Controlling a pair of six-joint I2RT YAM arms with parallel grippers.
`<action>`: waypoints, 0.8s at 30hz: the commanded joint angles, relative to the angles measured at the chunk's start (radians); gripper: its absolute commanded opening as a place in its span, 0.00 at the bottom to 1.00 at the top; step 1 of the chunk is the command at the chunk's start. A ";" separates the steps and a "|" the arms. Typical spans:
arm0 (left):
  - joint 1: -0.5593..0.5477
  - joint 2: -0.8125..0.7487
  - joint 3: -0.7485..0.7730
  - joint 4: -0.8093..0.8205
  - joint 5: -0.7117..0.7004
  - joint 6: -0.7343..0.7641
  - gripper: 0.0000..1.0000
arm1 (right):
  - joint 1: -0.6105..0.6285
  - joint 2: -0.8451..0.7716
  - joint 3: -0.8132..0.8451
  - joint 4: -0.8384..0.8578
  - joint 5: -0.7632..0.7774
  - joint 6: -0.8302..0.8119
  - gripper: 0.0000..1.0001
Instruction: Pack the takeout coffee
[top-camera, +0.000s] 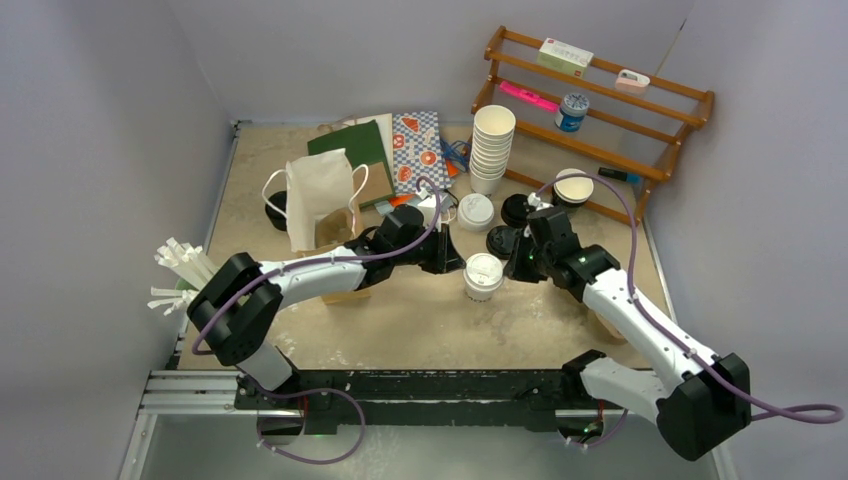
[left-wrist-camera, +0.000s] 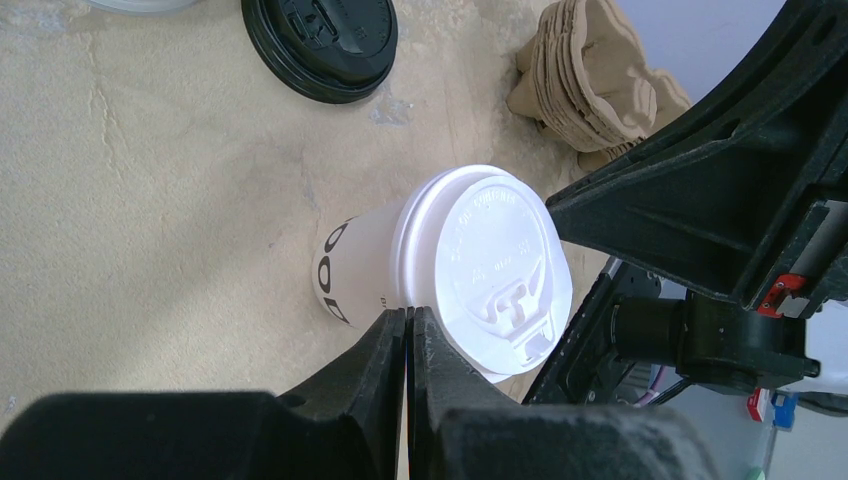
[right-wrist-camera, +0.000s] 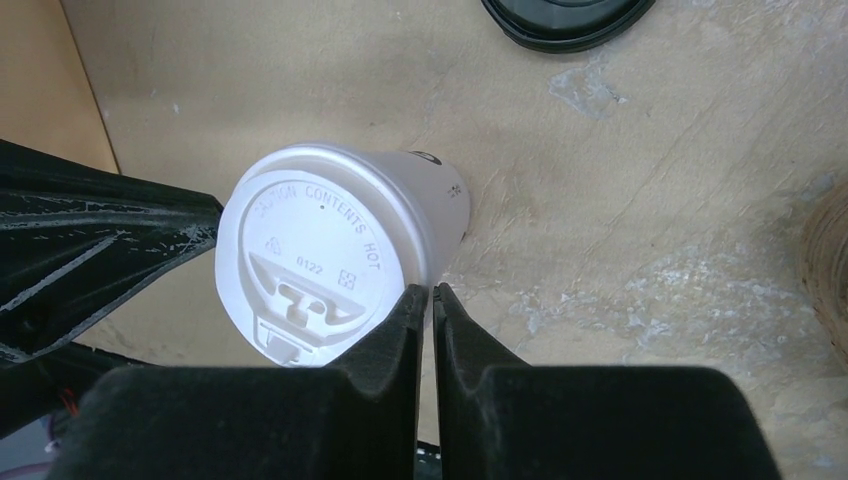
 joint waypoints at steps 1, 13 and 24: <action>-0.010 0.056 -0.016 -0.086 -0.019 0.024 0.07 | 0.006 0.016 -0.075 -0.031 -0.029 0.025 0.09; -0.020 0.059 -0.024 -0.112 -0.061 0.045 0.06 | 0.006 0.004 -0.043 -0.045 -0.020 0.036 0.06; -0.021 -0.017 0.075 -0.197 -0.133 0.127 0.09 | 0.006 -0.034 0.065 -0.108 0.034 0.021 0.11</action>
